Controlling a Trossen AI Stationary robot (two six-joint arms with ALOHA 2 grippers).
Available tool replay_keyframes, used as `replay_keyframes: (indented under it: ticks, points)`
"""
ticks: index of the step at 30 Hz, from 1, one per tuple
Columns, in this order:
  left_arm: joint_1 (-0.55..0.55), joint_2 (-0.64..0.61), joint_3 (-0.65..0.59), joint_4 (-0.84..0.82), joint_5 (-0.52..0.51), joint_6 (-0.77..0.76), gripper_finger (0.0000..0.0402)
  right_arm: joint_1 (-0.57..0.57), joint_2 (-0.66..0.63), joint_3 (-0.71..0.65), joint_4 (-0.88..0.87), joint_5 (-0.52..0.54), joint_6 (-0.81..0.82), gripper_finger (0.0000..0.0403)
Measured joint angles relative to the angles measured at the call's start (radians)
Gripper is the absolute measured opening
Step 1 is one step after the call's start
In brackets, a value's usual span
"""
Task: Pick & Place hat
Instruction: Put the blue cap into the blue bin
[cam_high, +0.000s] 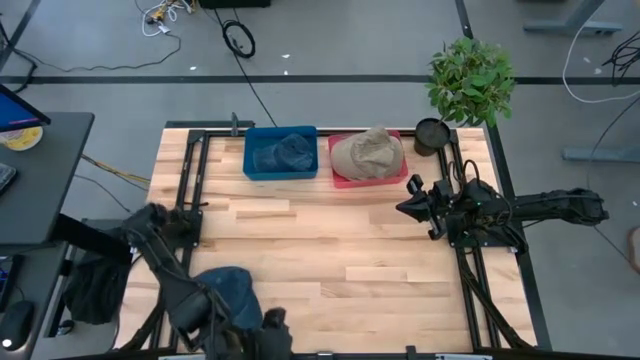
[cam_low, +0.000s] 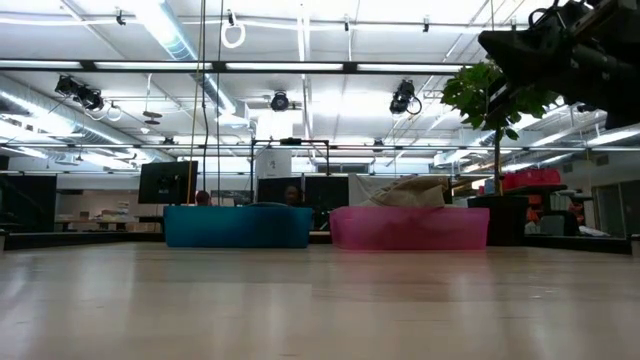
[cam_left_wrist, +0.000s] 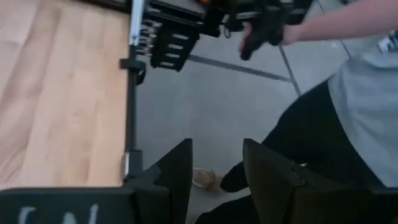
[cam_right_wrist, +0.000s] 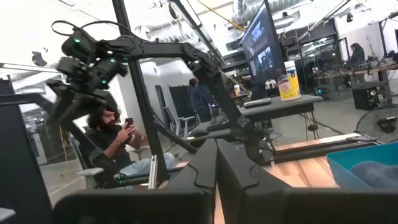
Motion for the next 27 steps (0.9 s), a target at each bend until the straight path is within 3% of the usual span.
replay_keyframes:
  ticks: [5, 16, 27]
  points:
    - [-0.042, 0.151, 0.288, -0.279, 0.017, -0.033, 0.0144, 0.0, 0.0, 0.0, -0.007, 0.0, 0.011, 0.0011]
    - [-0.137, 0.238, 0.229, -0.642, 0.046, -0.364, 0.0144, 0.0, 0.001, 0.0, -0.088, 0.0, 0.101, 0.0011]
    - [-0.125, 0.313, 0.231, -0.633, 0.041, -0.353, 0.0162, 0.0, 0.001, 0.0, -0.089, 0.0, 0.098, 0.0011]
